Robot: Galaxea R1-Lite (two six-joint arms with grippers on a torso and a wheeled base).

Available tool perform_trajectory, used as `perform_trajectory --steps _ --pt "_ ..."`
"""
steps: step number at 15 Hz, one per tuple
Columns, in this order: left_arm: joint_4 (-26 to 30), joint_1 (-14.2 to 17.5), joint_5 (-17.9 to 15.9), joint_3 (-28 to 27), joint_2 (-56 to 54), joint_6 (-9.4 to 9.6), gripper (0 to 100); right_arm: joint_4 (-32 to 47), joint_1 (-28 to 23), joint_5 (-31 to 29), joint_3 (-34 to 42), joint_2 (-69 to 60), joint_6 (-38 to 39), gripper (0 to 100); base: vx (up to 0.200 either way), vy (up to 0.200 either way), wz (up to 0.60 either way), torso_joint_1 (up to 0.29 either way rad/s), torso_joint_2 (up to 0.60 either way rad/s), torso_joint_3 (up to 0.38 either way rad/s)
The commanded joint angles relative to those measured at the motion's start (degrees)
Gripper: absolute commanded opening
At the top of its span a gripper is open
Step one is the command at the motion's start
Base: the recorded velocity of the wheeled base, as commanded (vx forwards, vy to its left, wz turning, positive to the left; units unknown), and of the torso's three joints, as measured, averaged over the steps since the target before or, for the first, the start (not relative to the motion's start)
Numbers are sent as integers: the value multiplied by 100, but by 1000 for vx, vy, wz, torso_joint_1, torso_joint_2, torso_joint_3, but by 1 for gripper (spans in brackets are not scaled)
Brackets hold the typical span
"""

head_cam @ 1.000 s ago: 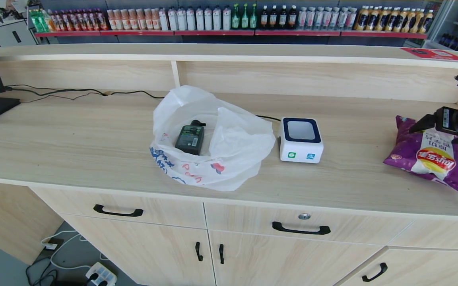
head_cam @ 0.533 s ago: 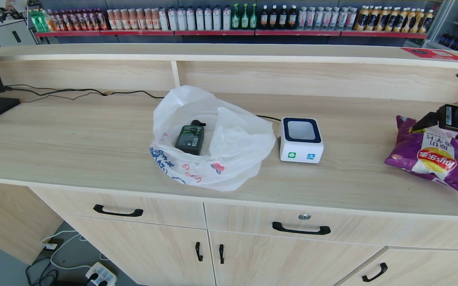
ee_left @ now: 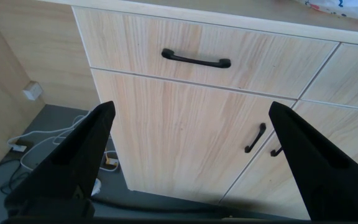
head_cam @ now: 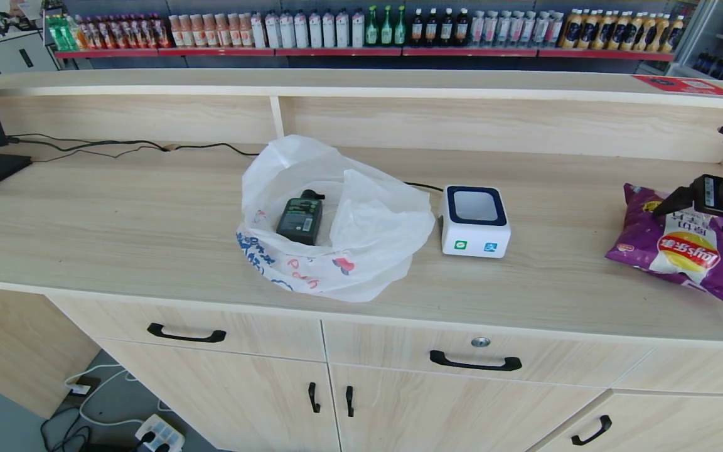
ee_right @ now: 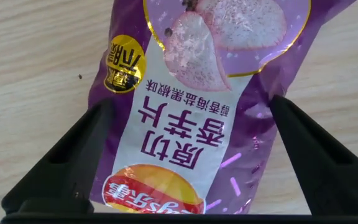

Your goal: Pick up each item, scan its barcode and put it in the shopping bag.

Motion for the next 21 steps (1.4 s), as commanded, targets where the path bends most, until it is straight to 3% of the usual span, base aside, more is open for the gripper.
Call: perform_trajectory --steps 1,13,14,21 --pt "0 2 0 0 0 -4 100 0 -3 4 -24 127 22 100 0 0 0 0 0 0" --pt "0 2 0 0 0 -4 100 -35 76 22 -33 267 119 100 0 0 0 0 0 0" --pt "0 -6 0 0 0 -4 100 -35 76 22 -24 267 127 0 0 0 0 0 0 0" --pt "0 2 0 0 0 -4 100 -17 102 57 -41 109 259 0 0 0 0 0 0 0"
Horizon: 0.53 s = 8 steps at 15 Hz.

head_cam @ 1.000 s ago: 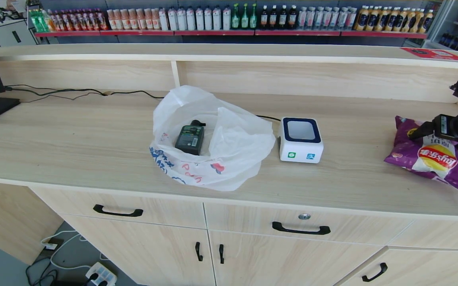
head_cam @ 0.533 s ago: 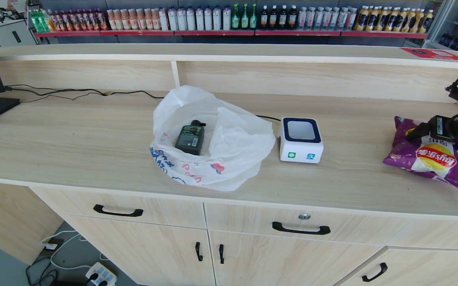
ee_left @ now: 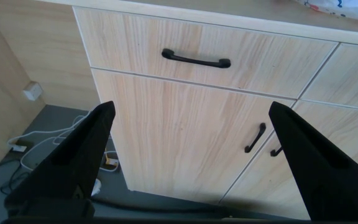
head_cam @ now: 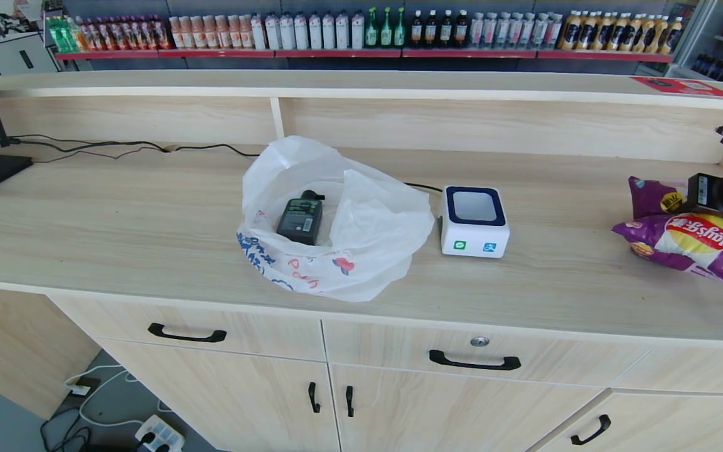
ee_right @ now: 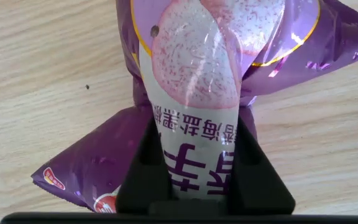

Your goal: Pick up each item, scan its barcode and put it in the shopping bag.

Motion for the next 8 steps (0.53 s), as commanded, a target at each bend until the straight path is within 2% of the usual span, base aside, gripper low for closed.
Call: perform_trajectory --steps 1,8 --pt "0 2 0 0 0 -4 100 -17 2 12 -55 -119 -5 0 0 0 0 0 0 0" --pt "0 2 9 0 0 -4 100 9 2 328 -123 -954 4 0 0 0 0 0 0 0"
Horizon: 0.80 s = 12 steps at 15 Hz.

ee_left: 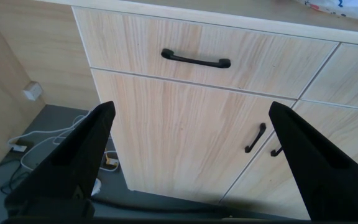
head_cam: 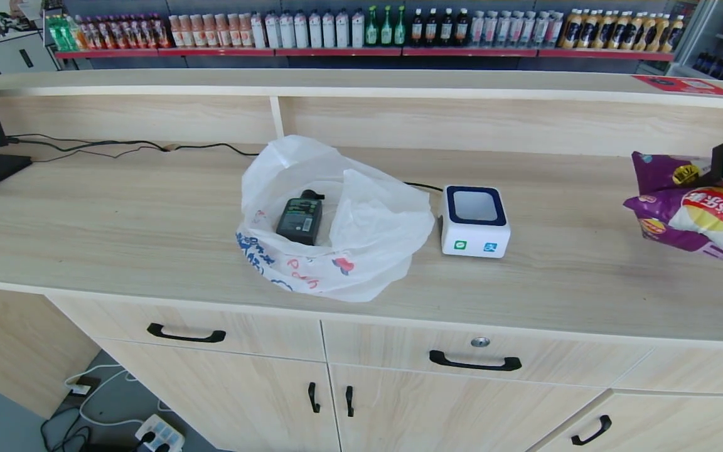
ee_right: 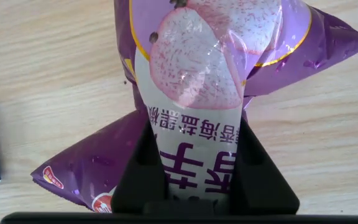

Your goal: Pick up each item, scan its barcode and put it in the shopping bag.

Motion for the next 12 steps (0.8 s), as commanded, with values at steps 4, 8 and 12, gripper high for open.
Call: perform_trajectory --steps 4,8,12 --pt "0 0 0 0 0 -1 100 -56 371 926 1 -1180 581 0 0 0 0 0 0 0" --pt "0 0 9 0 0 -1 100 -1102 1347 1207 1 -1786 2603 0 0 0 0 0 0 0" --pt "0 -9 0 0 0 -1 100 -3818 2050 1137 1819 -2630 4299 0 0 0 0 0 0 0"
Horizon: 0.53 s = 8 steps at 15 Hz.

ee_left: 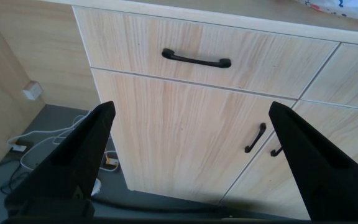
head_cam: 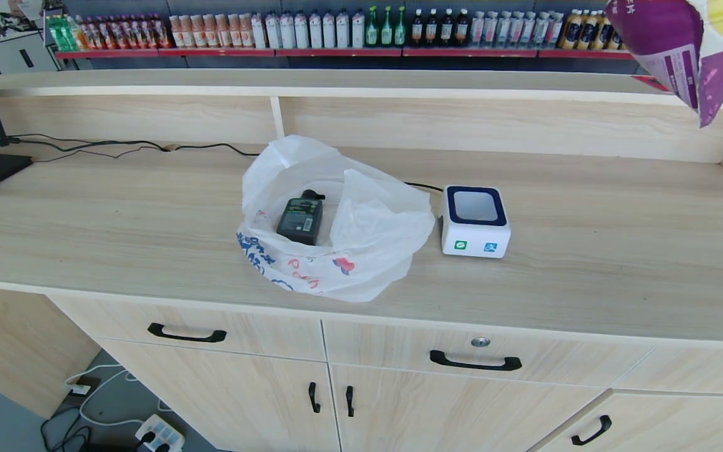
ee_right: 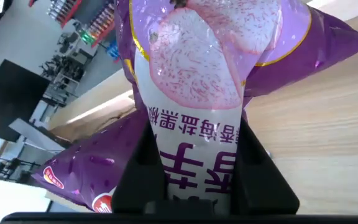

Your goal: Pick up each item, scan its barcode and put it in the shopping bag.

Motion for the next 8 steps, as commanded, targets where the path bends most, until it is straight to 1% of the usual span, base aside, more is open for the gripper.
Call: perform_trajectory --steps 1,2,3,4,5,6,7,8 --pt "0 -9 0 0 0 -1 100 -1550 563 -18 2043 -1049 730 0 0 0 0 0 0 0" --pt "0 0 9 0 0 -1 100 -2183 668 -18 2667 -1207 801 0 0 0 0 0 0 0" --pt "0 0 0 0 0 -1 100 -2983 835 -10 3441 -1295 985 0 0 0 0 0 0 0" --pt "0 0 0 0 0 -1 100 -3624 906 -10 4047 -1330 1266 0 0 0 0 0 0 0" --pt "0 0 9 0 0 -1 100 -4152 958 -10 4452 -1339 1521 0 0 0 0 0 0 0" --pt "0 -9 9 0 0 -1 100 -4591 1011 -10 4698 -1356 1838 0 0 0 0 0 0 0" --pt "0 0 9 0 9 -1 100 -4925 1108 -10 4935 -1444 2242 0 0 0 0 0 0 0" --pt "0 -9 0 0 0 -1 100 -5250 1231 -1 5181 -1541 2453 0 0 0 0 0 0 0"
